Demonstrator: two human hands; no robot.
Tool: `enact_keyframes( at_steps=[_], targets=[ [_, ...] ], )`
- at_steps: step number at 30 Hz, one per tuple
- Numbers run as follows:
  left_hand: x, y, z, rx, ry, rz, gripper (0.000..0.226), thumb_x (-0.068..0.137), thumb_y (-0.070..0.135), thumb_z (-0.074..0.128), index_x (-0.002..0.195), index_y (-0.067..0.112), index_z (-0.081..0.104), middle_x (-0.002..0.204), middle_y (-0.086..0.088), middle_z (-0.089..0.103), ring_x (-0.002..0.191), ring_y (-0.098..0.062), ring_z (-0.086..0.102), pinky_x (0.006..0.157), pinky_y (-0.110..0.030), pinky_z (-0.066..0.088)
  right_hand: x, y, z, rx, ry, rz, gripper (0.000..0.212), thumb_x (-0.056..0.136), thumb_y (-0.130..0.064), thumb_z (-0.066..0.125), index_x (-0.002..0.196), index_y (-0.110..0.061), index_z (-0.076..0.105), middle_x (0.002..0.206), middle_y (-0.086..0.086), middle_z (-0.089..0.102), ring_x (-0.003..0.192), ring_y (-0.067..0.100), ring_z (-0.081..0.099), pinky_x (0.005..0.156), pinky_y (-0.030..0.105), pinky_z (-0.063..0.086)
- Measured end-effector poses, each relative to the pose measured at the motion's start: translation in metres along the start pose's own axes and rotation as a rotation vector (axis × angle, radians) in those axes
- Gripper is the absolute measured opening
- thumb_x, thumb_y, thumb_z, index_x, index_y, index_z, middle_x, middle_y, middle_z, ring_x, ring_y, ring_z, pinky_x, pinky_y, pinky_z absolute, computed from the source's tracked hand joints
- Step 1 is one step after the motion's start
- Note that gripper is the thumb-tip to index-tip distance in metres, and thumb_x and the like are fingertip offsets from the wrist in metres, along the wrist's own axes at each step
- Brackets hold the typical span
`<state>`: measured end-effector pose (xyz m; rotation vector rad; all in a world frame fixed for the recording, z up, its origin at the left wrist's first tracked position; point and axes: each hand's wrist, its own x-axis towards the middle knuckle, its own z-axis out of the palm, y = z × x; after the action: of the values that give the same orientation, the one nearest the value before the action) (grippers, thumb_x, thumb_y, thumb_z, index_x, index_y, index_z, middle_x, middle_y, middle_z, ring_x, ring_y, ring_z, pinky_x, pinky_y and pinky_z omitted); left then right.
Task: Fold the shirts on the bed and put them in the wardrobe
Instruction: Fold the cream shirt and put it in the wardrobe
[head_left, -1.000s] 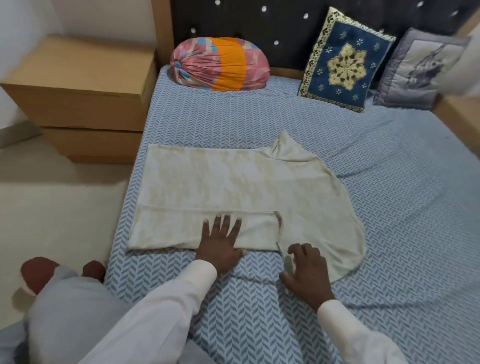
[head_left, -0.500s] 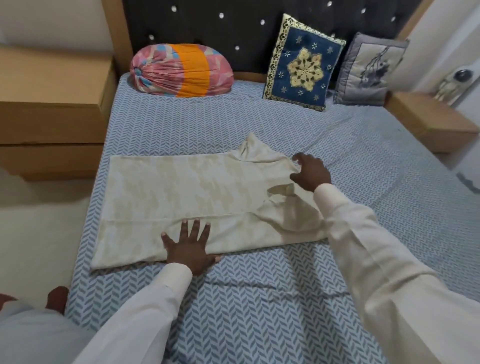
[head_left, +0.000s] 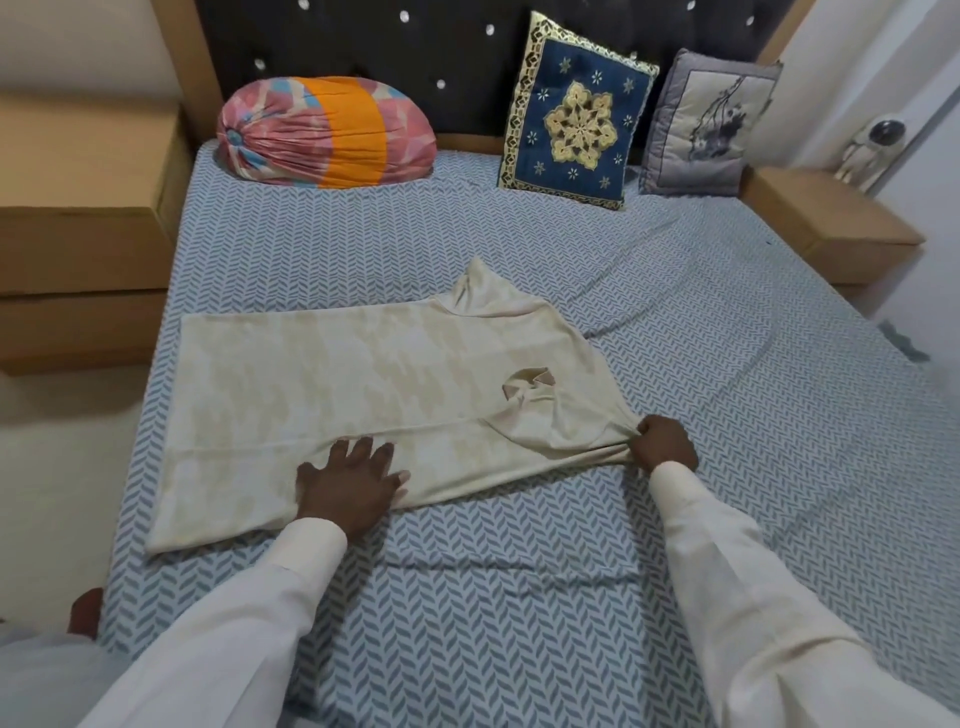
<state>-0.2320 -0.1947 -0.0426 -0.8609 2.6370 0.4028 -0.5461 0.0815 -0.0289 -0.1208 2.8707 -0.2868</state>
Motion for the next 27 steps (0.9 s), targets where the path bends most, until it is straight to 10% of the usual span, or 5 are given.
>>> enact_keyframes(
  at_steps=[4,13,20,24,27],
  targets=[
    [0.005,-0.028,-0.003,0.085,0.214,-0.064,0.054,0.096,0.04,0.045,0.147,0.025,0.034,0.138,-0.004,0.045,0.124,-0.029,0.041,0.096,-0.048,0.039,-0.006,-0.038,0.008,0.082,0.095,-0.139,0.04,0.08,-0.023,0.064,0.119,-0.021,0.055,0.122,0.013,0.049,0.117,0.034,0.052,0.093,0.044,0.045],
    [0.006,-0.065,0.006,0.117,0.203,-0.206,0.061,0.093,0.058,0.044,0.146,0.029,0.031,0.137,-0.005,0.037,0.123,-0.03,0.038,0.09,-0.049,0.041,0.026,-0.135,0.019,0.048,-0.196,-0.346,0.026,0.088,-0.028,0.061,0.114,-0.028,0.062,0.118,0.007,0.064,0.109,0.031,0.061,0.091,0.036,0.049],
    [0.012,-0.063,0.004,0.084,0.187,-0.23,0.056,0.092,0.055,0.05,0.138,0.026,0.038,0.133,-0.005,0.038,0.122,-0.03,0.037,0.09,-0.049,0.041,0.031,-0.171,-0.005,0.289,0.226,-0.246,0.035,0.086,-0.016,0.057,0.121,-0.016,0.054,0.125,0.016,0.053,0.114,0.036,0.057,0.093,0.042,0.045],
    [0.016,-0.062,0.004,0.077,0.196,-0.228,0.056,0.092,0.055,0.049,0.137,0.026,0.036,0.134,-0.004,0.036,0.123,-0.03,0.035,0.093,-0.051,0.039,0.006,-0.186,0.022,-0.014,-0.048,-0.334,0.053,0.078,-0.058,0.063,0.113,-0.018,0.062,0.118,0.01,0.063,0.111,0.031,0.061,0.089,0.039,0.048],
    [0.015,-0.063,0.004,0.085,0.184,-0.234,0.056,0.092,0.056,0.048,0.137,0.026,0.035,0.133,-0.004,0.035,0.123,-0.029,0.036,0.093,-0.051,0.04,-0.012,-0.194,0.043,-0.169,-0.175,-0.293,0.059,0.075,-0.045,0.071,0.124,-0.017,0.053,0.13,0.011,0.055,0.119,0.033,0.056,0.09,0.038,0.046]
  ],
)
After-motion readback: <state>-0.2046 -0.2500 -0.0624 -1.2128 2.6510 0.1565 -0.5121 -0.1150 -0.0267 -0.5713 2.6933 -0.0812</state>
